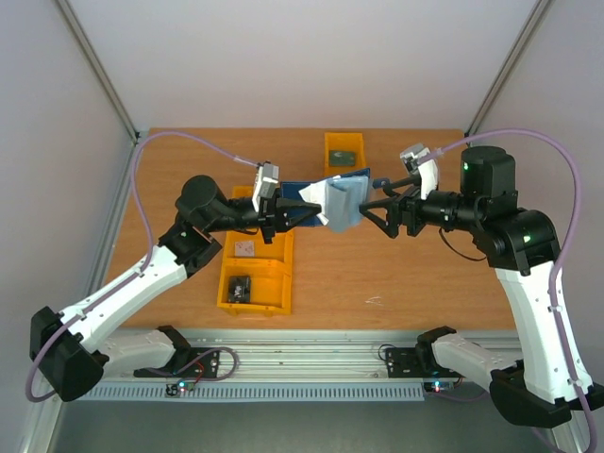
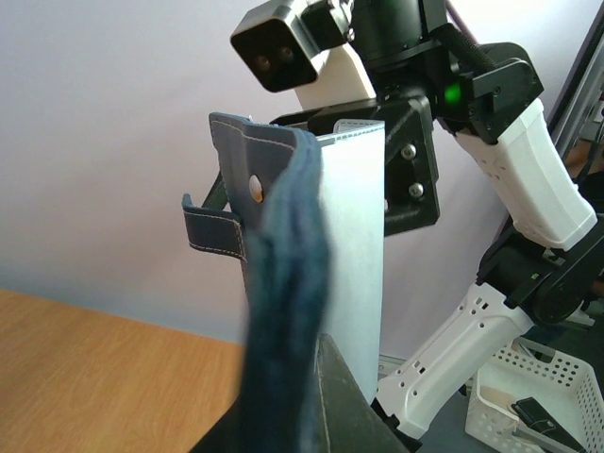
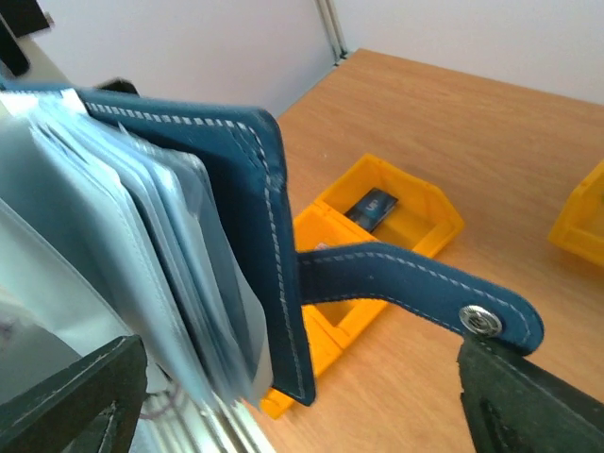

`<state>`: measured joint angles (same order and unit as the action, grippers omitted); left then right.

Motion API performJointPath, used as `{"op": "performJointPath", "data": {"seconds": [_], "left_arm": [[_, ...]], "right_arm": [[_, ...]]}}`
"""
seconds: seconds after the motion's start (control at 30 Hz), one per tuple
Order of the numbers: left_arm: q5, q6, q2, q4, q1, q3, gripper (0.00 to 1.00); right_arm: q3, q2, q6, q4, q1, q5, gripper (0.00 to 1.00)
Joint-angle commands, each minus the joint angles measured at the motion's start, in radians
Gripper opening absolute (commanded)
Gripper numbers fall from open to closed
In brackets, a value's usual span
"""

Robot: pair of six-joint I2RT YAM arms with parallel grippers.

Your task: Take the credit cards out of the card holder

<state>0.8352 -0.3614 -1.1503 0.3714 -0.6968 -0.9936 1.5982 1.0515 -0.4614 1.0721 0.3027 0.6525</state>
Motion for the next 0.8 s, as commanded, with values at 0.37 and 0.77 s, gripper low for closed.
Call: {"op": "performJointPath", "data": {"seconds": [0.37,0.77], "left_arm": [[0.028,0.027,0.032,0.093,0.001,0.006,0.00],[0.068,0.053,0.017,0.089,0.000,0.003,0.00]], "right_arm": [[0.026,0.049,-0.016,0.038,-0.003,0.044,0.92],[-0.052,0.061,0.088,-0.219,0.054,0.337,0.57]]}}
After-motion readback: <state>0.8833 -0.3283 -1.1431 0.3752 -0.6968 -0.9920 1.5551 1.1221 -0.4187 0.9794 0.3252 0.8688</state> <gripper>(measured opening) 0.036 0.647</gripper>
